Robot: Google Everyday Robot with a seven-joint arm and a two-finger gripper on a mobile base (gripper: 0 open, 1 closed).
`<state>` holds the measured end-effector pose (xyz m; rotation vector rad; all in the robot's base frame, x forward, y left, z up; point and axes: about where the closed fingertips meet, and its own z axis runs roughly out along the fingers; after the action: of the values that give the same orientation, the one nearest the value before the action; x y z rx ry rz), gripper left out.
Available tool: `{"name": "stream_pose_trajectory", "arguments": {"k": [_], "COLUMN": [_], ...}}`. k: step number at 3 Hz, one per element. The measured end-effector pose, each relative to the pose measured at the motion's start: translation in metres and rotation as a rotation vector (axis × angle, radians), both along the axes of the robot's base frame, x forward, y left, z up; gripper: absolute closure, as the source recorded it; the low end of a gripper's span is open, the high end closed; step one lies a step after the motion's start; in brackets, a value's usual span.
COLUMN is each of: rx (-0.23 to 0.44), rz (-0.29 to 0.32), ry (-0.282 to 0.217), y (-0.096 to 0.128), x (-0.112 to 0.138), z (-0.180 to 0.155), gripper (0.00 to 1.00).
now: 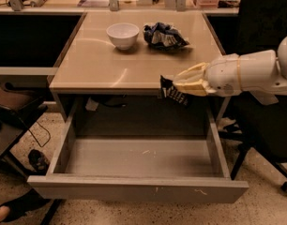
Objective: Place rxbar chocolate into top drawer
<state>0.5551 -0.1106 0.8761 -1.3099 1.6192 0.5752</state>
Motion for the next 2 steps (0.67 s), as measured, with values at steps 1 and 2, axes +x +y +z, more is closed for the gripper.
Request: {"name": "stream_pose_trajectory", "arguments": {"k": [1,2], "rx": [0.008,-0.004], "rz": [-0.042,-0.066], "ry": [-0.088,-0.138], "y": [-0.0057,-0.0108], "x": [0.0362,0.0271], "z": [-0.0148,-0.0179], "gripper": [1.00,1.00]}}
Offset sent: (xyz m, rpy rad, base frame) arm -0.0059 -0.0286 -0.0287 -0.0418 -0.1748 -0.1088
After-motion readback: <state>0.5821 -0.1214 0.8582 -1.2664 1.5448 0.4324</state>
